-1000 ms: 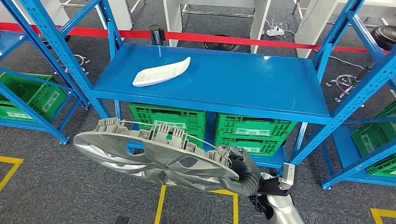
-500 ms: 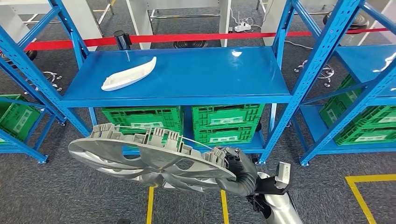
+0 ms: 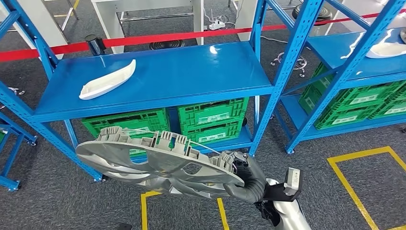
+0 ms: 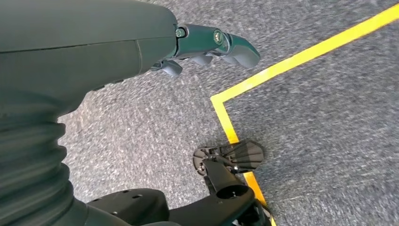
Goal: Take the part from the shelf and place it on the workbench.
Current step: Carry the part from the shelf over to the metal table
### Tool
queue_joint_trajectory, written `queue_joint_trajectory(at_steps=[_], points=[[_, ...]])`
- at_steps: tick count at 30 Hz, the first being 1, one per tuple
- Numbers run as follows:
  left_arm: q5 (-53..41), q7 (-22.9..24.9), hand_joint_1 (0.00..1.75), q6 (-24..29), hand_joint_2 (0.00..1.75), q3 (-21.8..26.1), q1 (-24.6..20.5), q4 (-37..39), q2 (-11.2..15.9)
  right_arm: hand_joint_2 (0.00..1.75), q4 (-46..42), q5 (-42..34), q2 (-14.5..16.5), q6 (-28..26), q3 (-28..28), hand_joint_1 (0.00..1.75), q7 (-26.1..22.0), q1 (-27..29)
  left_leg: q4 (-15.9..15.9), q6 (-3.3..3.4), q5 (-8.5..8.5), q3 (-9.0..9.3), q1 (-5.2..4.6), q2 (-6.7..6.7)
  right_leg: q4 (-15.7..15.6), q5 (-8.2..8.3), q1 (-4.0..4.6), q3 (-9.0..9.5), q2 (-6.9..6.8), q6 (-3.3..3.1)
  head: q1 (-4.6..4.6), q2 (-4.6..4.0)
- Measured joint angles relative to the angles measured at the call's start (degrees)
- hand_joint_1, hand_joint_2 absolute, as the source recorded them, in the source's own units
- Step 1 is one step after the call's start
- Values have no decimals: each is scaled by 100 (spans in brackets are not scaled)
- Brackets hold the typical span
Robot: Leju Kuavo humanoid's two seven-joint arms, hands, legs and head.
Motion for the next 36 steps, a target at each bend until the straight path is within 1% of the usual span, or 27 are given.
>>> queue_joint_trajectory(at_steps=[2, 4, 5, 7, 9, 10, 11, 12, 13, 14, 15, 17, 18, 20, 21, 22, 24, 25, 26, 27, 28, 29, 31, 32, 33, 35, 36], points=[[0, -5, 0, 1, 175, 0, -3, 0, 5, 175, 1, -1, -4, 0, -5, 175, -2, -5, 31, -60, -18, -5, -29, 94, -407, 90, 30, 186, -125, -85, -3, 0], [0, -8, 0, 2, 175, 0, -5, -2, 9, 175, 1, 7, -11, 0, -13, 175, -3, 4, 23, -124, -12, 3, -32, 180, -419, 107, 46, 150, -22, -177, -12, 0], [0, -8, 0, 3, 175, 0, -9, -2, 10, 175, 1, 19, -15, 1, -15, 175, -3, 10, 39, -164, -30, -1, -21, 144, -428, 127, 40, 138, 29, -213, -15, 0], [0, -8, 0, 4, 175, 0, -12, -3, 9, 175, 1, 51, -17, 3, -17, 175, -3, 16, 330, -228, -245, -118, 2, -105, -449, 172, 12, 122, 135, -278, -39, 0], [1, -8, 0, 6, 175, 0, 1, -2, 8, 175, 1, 75, -17, 7, -16, 175, -2, 20, 1041, -252, -637, -428, 11, -365, -449, 196, 5, 97, 247, -308, -73, 0], [2, -8, 0, 7, 175, 0, 14, 0, 9, 175, 1, 82, -17, 8, -16, 175, -2, 22, 1407, -251, -784, -592, 11, -404, -447, 204, 10, 85, 315, -314, -83, 0], [3, -8, 0, 8, 175, 0, 27, 1, 10, 175, 1, 87, -18, 8, -16, 175, -2, 26, 1620, -245, -829, -689, 9, -419, -443, 210, 14, 78, 389, -313, -87, 0], [4, -8, 0, 8, 175, 0, 38, 2, 11, 175, 1, 90, -18, 9, -16, 175, -1, 30, 1618, -231, -756, -685, 9, -430, -439, 217, 16, 76, 468, -309, -91, 0], [4, -9, 0, 9, 175, 0, 45, 2, 12, 175, 1, 92, -18, 9, -16, 175, -1, 33, 1380, -212, -578, -570, 9, -458, -435, 222, 17, 79, 548, -302, -94, 0], [3, -9, 0, 9, 175, 0, 46, 2, 13, 175, 1, 95, -18, 10, -16, 175, -1, 34, 978, -188, -355, -380, 12, -546, -430, 227, 14, 81, 624, -291, -99, 0], [3, -9, 0, 9, 175, 0, 46, 3, 15, 175, 1, 96, -18, 10, -17, 175, -2, 34, 579, -164, -197, -192, 21, -711, -424, 234, 17, 75, 693, -272, -103, 0], [-1, -10, 0, 9, 175, -1, 40, 2, 20, 175, 1, 108, -18, 6, -18, 175, -2, 31, 98, -136, -73, 17, 28, -966, -417, 262, 1, 28, 824, -204, -105, 0], [-3, -10, 0, 9, 175, -2, 37, 1, 21, 175, 1, 115, -19, 3, -19, 175, -2, 34, 53, -122, -92, 32, 22, -1001, -423, 285, -14, -3, 893, -158, -103, 0], [-10, -10, 0, 9, 175, -2, 26, -3, 12, 175, -1, 127, -21, -3, -19, 175, -3, 47, 10, -65, -55, 41, 21, -855, -439, 325, -33, -49, 997, -67, -103, 0], [-13, -10, 0, 9, 175, -2, 24, -5, 11, 175, -2, 132, -22, -4, -19, 175, -2, 50, -17, -25, -33, 48, 31, -774, -389, 294, -21, -87, 924, -38, -84, 0], [-15, -10, 0, 9, 175, -2, 20, -7, 10, 175, -3, 136, -24, -5, -19, 175, -2, 48, -44, 12, -14, 53, 42, -684, -234, 195, -5, -170, 776, -16, -57, 0], [-21, -10, 0, 9, 175, -2, 27, -7, 19, 175, -5, 139, -26, -12, -19, 175, -2, 46, -60, 57, -4, 48, 33, -500, 436, -165, 6, -496, 412, 16, 0, 0], [-24, -10, 0, 9, 175, -2, 36, -4, 21, 175, -6, 138, -27, -18, -20, 175, -2, 52, -56, 65, -6, 41, 24, -401, 827, -331, 0, -682, 323, 35, 9, 0], [-25, -10, 0, 9, 175, -2, 44, -2, 22, 175, -6, 137, -27, -27, -22, 175, -2, 65, -51, 69, -8, 34, 19, -307, 1099, -414, -6, -806, 288, 49, 12, 0], [-17, -10, 0, 9, 175, -2, 47, -1, 24, 175, -6, 146, -28, -51, -26, 175, -2, 80, -46, 67, -10, 29, 17, -219, 1167, -394, -10, -823, 271, 57, 16, 0], [1, -10, 0, 9, 175, -2, 44, 0, 23, 175, -9, 171, -30, -100, -31, 175, -2, 93, -37, 61, -14, 26, 17, -136, 1005, -279, -13, -720, 245, 58, 20, 0], [30, -10, 0, 9, 175, -1, 39, 0, 23, 175, -20, 210, -30, -168, -35, 175, -2, 103, -24, 50, -22, 25, 17, -62, 649, -108, -12, -506, 179, 51, 23, 0], [121, 2, 0, 9, 175, 14, 28, 0, 37, 175, -68, 297, -31, -336, -39, 175, -2, 105, 22, 3, -55, 23, -6, 69, -122, 131, 14, -68, -64, -5, 26, 0], [183, 40, 0, 25, 175, 43, 24, 0, 57, 175, -102, 322, -34, -412, -40, 175, -2, 102, 39, -26, -70, 25, -20, 125, -340, 179, 30, 49, -142, -42, 22, 0], [248, 97, 0, 51, 175, 83, 19, 0, 79, 175, -137, 336, -38, -481, -43, 175, -2, 100, 45, -57, -76, 29, -31, 178, -421, 183, 47, 77, -163, -81, 18, 0], [358, 228, 0, 127, 175, 174, 9, -1, 124, 175, -200, 337, -48, -595, -52, 175, -3, 101, 32, -124, -77, 42, -24, 262, -430, 223, 45, 51, -33, -151, 12, 0], [386, 268, 0, 166, 175, 207, 3, -1, 142, 175, -231, 325, -54, -629, -58, 175, -3, 101, 71, -161, -119, 34, -12, 198, -444, 244, 33, 45, 28, -186, 9, 0]])
